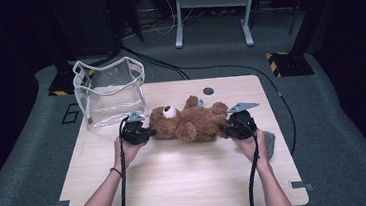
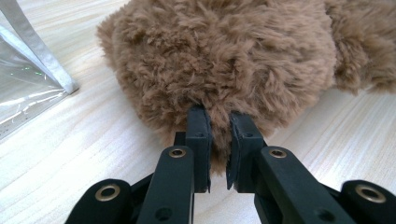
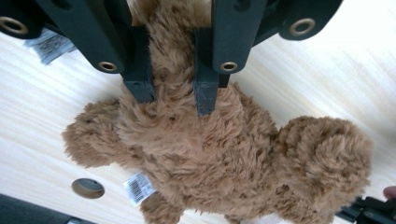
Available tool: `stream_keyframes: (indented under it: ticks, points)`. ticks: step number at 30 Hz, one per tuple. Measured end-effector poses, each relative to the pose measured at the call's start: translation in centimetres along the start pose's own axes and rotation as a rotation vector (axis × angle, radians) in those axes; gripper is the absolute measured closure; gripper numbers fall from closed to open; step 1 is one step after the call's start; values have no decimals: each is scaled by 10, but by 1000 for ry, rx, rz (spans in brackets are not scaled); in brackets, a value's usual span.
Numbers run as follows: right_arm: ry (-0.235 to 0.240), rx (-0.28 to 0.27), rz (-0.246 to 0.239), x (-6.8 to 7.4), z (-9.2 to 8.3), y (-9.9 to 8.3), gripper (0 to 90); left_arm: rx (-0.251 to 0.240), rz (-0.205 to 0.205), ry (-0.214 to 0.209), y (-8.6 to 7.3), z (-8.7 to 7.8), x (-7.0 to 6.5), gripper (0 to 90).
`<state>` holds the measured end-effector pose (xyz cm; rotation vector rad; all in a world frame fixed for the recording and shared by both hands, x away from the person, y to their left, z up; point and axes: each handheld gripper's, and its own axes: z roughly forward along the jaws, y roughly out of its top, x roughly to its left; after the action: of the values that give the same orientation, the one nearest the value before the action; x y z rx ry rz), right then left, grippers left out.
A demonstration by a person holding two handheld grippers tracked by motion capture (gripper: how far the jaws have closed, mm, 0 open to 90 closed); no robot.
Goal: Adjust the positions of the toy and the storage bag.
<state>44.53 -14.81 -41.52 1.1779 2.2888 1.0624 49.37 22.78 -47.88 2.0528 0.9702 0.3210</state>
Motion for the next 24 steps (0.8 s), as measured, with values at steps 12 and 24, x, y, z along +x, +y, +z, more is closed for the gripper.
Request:
stream_keyframes:
  ticks: [12,24]
  points:
    - [29,35,16,4,5,-16,741,-8,-76,12,6,-6,-2,310]
    - [42,61,-15,7,7,-22,718,19,-82,26,13,8,-12,441]
